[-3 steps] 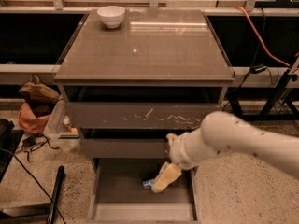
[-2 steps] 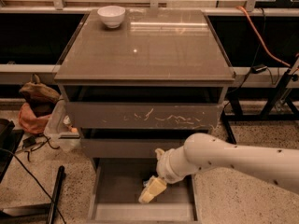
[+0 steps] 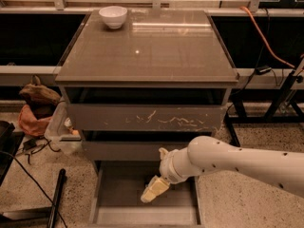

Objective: Pick redbull can from bottom drawer and place on counter

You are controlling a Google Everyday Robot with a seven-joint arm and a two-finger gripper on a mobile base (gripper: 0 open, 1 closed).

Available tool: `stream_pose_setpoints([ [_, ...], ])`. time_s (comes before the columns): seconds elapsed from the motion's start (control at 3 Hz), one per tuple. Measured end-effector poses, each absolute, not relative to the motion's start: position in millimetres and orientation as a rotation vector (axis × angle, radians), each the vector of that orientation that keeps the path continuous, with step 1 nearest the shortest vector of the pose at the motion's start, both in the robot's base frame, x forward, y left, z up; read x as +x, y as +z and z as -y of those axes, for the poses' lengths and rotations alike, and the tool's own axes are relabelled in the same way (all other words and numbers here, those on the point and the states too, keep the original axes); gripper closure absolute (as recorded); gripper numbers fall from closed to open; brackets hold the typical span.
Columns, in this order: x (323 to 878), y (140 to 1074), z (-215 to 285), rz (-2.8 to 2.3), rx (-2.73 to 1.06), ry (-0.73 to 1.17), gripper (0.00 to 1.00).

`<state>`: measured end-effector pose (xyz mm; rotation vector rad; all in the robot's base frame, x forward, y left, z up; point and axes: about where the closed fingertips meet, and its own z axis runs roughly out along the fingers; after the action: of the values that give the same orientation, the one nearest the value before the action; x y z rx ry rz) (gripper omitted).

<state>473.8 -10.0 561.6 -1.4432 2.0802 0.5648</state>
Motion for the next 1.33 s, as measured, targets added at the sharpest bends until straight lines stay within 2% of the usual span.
stream_pose_setpoints([
  [0.67, 478, 494, 15, -2.107, -1.345, 0.582, 0.00],
  [1.33, 507, 366, 65, -2.130, -1.079, 0.548, 0.00],
])
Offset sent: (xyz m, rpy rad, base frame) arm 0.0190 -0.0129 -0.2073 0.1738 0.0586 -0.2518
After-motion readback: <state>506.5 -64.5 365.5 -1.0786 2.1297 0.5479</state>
